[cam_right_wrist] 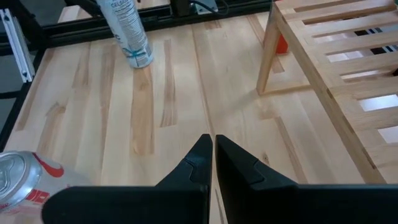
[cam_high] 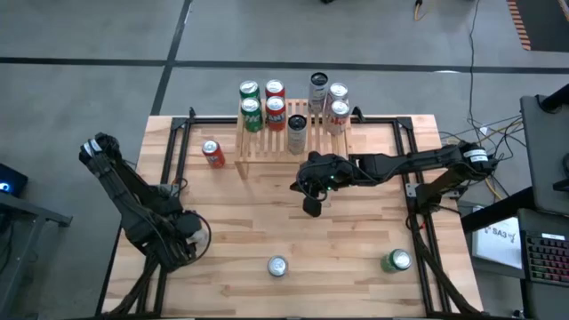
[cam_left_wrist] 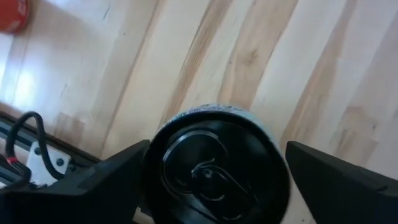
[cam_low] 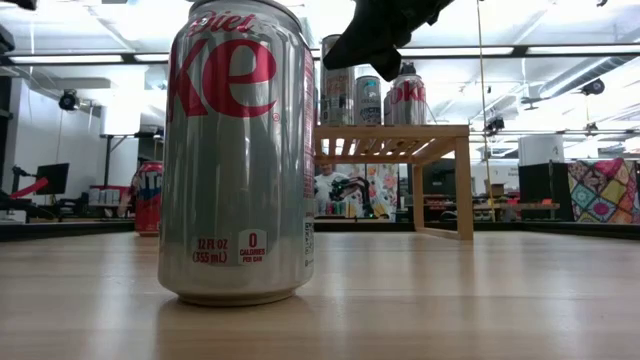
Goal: Place canned beverage on shelf
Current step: Put the white blue soda can aligned with other white blue soda can on the shelf
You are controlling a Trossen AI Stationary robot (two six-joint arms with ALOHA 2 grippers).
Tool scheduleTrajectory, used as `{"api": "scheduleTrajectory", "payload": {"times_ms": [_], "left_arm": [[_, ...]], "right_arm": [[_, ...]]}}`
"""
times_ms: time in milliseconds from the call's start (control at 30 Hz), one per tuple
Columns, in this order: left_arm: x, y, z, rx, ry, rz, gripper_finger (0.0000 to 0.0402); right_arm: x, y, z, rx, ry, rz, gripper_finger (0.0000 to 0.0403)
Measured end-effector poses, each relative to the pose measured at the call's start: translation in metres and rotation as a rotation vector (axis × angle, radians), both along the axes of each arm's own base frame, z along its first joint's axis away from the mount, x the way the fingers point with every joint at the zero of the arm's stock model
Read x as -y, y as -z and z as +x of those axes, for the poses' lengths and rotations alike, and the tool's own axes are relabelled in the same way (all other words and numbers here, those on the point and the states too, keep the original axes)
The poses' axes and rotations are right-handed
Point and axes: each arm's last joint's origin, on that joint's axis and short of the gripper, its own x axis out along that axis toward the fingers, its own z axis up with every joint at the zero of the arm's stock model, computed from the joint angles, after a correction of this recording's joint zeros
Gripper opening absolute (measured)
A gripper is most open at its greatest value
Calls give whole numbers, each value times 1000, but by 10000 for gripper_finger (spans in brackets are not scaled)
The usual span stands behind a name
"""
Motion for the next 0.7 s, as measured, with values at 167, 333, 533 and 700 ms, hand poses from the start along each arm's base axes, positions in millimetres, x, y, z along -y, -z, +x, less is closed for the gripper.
{"api": "scheduleTrajectory", "payload": {"times_ms": [167,333,533,700], "left_arm": [[1,0,0,-8,6,-15,258],[4,-15,3,12,19,-48,237],[4,-50,7,139,20,-26,237],[-6,-90,20,337,27,44,237]], "right_arm": [[-7,-2,-2,5,-27,-11,11],[-17,-9,-12,-14,-72,-30,11],[-30,-18,-28,-37,-117,-34,11],[-38,-20,-39,-88,-150,-38,11]]}}
